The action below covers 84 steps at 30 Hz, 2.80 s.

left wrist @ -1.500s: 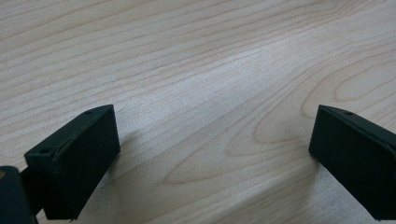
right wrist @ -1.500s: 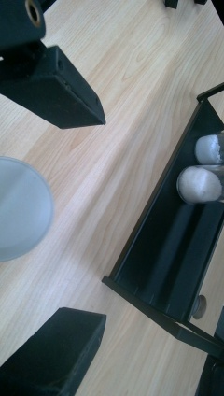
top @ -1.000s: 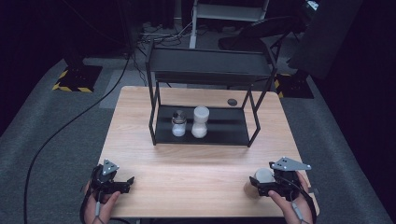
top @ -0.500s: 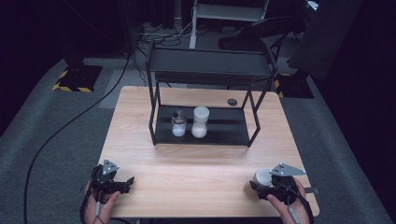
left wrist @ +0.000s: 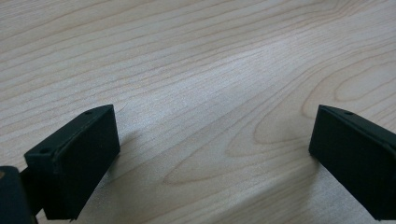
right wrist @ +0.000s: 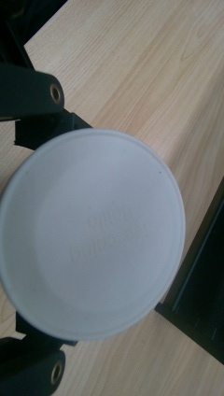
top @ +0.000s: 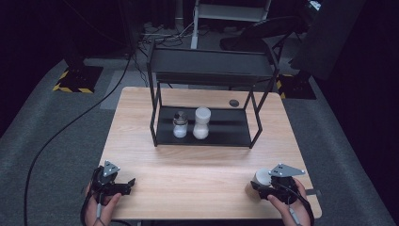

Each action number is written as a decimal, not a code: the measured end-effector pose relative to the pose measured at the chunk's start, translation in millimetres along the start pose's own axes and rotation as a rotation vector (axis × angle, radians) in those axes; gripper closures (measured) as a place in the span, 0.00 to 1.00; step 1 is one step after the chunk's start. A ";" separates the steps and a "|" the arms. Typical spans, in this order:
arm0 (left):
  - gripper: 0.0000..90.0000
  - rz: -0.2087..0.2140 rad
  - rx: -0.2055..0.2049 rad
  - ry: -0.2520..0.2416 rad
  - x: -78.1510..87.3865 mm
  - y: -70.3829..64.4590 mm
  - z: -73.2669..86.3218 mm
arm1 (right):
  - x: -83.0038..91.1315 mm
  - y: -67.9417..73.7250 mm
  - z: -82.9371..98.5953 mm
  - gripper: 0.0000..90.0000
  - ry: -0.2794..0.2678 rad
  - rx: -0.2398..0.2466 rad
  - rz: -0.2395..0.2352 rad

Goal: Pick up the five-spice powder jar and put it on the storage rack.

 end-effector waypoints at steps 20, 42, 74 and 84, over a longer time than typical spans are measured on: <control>0.01 -0.003 0.004 -0.001 -0.1 -0.7 0.0 | 6.0 -13.3 -57.9 0.38 -0.031 0.075 -0.008; 0.01 -0.003 0.005 0.002 -0.3 -1.0 -0.5 | 8.9 -36.3 -115.3 0.38 -0.035 0.106 0.000; 0.00 -0.011 0.016 0.002 -0.9 -3.4 -1.1 | -25.5 -51.1 -185.1 0.38 -0.081 0.123 -0.015; 0.00 -0.016 0.025 0.001 -1.5 -3.8 -2.0 | -50.6 -54.1 -201.6 0.38 -0.088 0.113 -0.032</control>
Point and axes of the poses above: each handheld gripper's, and its own axes: x roughly backward along the jaws, z roughly out of its underside, y roughly to its left, the point moved 9 cm from there along -x, roughly forward along the jaws, and after that the axes turned 12 degrees about y, right-handed, at the moved point
